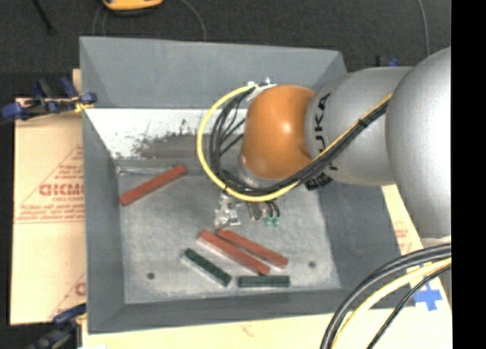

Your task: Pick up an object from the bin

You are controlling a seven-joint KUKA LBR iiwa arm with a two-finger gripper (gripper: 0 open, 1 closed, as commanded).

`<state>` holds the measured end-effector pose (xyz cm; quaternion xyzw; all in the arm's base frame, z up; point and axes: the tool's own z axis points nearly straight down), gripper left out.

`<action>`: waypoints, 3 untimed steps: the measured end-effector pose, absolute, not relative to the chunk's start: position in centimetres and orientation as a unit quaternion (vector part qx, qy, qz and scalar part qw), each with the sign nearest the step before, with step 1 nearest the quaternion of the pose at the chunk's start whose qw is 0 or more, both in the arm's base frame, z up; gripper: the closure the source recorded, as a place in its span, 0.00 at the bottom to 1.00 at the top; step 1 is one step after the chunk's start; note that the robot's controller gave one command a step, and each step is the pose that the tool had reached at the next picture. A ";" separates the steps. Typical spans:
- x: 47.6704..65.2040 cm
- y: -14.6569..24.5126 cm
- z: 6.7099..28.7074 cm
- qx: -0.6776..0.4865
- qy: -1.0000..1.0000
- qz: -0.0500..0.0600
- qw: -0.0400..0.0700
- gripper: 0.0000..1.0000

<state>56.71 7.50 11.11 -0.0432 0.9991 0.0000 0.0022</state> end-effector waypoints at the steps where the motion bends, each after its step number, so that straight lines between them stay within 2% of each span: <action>1: 56.7 7.1 12.4 0.003 1.000 0.001 0.002 0.00; 2: 56.6 7.2 12.4 0.003 1.000 0.002 0.002 0.00; 3: 52.8 7.3 7.9 0.035 0.999 0.002 0.002 1.00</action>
Offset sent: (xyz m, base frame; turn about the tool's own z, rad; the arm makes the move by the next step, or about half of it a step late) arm 0.0000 0.0000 0.0000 0.0000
